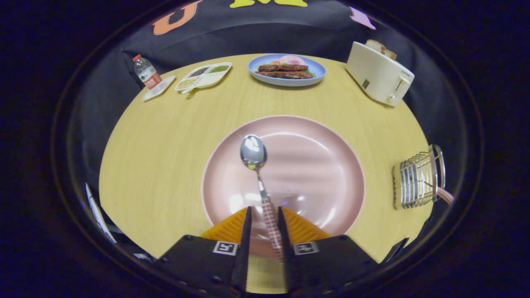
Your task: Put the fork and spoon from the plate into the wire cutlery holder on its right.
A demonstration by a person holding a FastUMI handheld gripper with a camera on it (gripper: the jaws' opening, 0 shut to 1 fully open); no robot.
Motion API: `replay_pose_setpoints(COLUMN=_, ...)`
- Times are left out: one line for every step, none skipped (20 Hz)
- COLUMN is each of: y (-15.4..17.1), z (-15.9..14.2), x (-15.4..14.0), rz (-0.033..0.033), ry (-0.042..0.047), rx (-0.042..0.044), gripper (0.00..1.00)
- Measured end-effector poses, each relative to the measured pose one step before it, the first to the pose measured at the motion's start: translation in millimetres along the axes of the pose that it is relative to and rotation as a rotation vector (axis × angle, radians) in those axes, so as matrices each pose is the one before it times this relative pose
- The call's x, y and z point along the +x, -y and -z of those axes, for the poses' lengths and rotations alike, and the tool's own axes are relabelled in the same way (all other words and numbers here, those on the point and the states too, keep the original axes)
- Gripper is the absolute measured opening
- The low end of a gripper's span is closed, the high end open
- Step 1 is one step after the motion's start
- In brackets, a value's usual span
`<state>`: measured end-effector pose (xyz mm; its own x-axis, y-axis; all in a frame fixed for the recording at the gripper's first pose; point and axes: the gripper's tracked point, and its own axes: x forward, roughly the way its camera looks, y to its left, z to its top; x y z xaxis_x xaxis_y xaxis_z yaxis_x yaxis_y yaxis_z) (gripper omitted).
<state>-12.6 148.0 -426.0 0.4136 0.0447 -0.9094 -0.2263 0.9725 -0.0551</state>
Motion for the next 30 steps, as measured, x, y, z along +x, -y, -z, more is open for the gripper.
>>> replay_pose_setpoints(y=-1.60, z=2.41, x=11.75, rz=0.00395, ry=-0.00966, rx=0.00539, gripper=0.23)
replay_pose_setpoints(y=-2.46, z=1.04, x=-1.00, rz=-0.00446, ry=-0.00414, rx=0.00738, gripper=0.15)
replay_pose_setpoints(y=-0.41, z=-0.41, x=-0.95, rz=-0.00500, ry=-0.00093, rx=-0.00129, gripper=0.17)
replay_pose_setpoints(y=4.37, z=-2.63, x=-1.39, rz=0.01540, ry=0.00594, rx=-0.00318, gripper=0.17)
replay_pose_setpoints(y=3.09, z=1.98, x=-1.35, rz=0.00831, ry=-0.00250, rx=0.00452, gripper=0.07)
replay_pose_setpoints(y=-0.89, z=-1.09, x=-1.65, rz=-0.01010, ry=-0.00473, rx=0.00664, gripper=0.07)
replay_pose_setpoints(y=1.35, z=1.05, x=-4.42, rz=-0.00549, ry=-0.00454, rx=0.00819, gripper=0.07)
replay_pose_setpoints(y=1.30, z=-1.69, x=-5.01, rz=-0.00819, ry=-0.00118, rx=0.01060, gripper=0.07)
replay_pose_setpoints(y=1.98, z=-1.11, x=-4.52, rz=-0.00568, ry=-0.00088, rx=0.00136, gripper=0.07)
replay_pose_setpoints(y=2.95, z=-1.57, x=-6.44, rz=-0.00089, ry=0.00269, rx=-0.00372, gripper=0.07)
replay_pose_setpoints(y=3.73, z=-2.17, x=-7.68, rz=-0.00274, ry=0.00483, rx=-0.00482, gripper=0.07)
replay_pose_setpoints(y=3.31, z=-2.01, x=-8.69, rz=-0.00393, ry=0.00563, rx=-0.00331, gripper=0.07)
replay_pose_setpoints(y=3.24, z=-2.00, x=-8.04, rz=-0.00442, ry=0.00430, rx=-0.00432, gripper=0.07)
replay_pose_setpoints(y=4.30, z=-1.96, x=-8.14, rz=-0.00298, ry=0.00238, rx=-0.00465, gripper=0.07)
replay_pose_setpoints(y=4.02, z=-2.73, x=-13.23, rz=-0.00254, ry=0.00034, rx=-0.00303, gripper=0.07)
replay_pose_setpoints(y=4.79, z=-1.25, x=-8.58, rz=-0.00412, ry=-0.00118, rx=-0.00108, gripper=0.07)
replay_pose_setpoints(y=4.95, z=-1.21, x=-9.36, rz=-0.00643, ry=0.00007, rx=0.00083, gripper=0.07)
replay_pose_setpoints(y=5.57, z=-2.12, x=-9.45, rz=-0.00702, ry=0.00063, rx=-0.00197, gripper=0.07)
replay_pose_setpoints(y=9.52, z=-0.77, x=-4.76, rz=-0.00123, ry=0.00077, rx=-0.00138, gripper=0.07)
replay_pose_setpoints(y=8.45, z=-1.41, x=-9.30, rz=0.00134, ry=-0.00329, rx=-0.00419, gripper=0.06)
replay_pose_setpoints(y=9.32, z=-1.42, x=-8.27, rz=0.00201, ry=-0.00134, rx=0.00036, gripper=0.06)
replay_pose_setpoints(y=10.81, z=-1.37, x=-8.83, rz=0.00607, ry=-0.00464, rx=0.00036, gripper=0.06)
replay_pose_setpoints(y=12.67, z=0.92, x=-7.49, rz=0.01248, ry=-0.01105, rx=-0.00338, gripper=0.06)
replay_pose_setpoints(y=13.63, z=-0.32, x=-7.35, rz=0.01395, ry=-0.00867, rx=-0.00062, gripper=0.07)
replay_pose_setpoints(y=12.81, z=1.92, x=-7.33, rz=0.00825, ry=-0.01436, rx=-0.00358, gripper=0.07)
replay_pose_setpoints(y=10.81, z=-0.04, x=-8.08, rz=-0.00084, ry=-0.01112, rx=0.00030, gripper=0.06)
replay_pose_setpoints(y=10.26, z=1.04, x=-8.59, rz=-0.00651, ry=-0.00963, rx=0.01096, gripper=0.06)
replay_pose_setpoints(y=11.38, z=0.42, x=-7.39, rz=-0.00374, ry=-0.01340, rx=0.02901, gripper=0.07)
replay_pose_setpoints(y=10.95, z=0.35, x=-6.68, rz=-0.00126, ry=-0.01873, rx=0.03130, gripper=0.06)
replay_pose_setpoints(y=11.96, z=-0.35, x=-5.95, rz=-0.00067, ry=-0.01678, rx=0.03359, gripper=0.06)
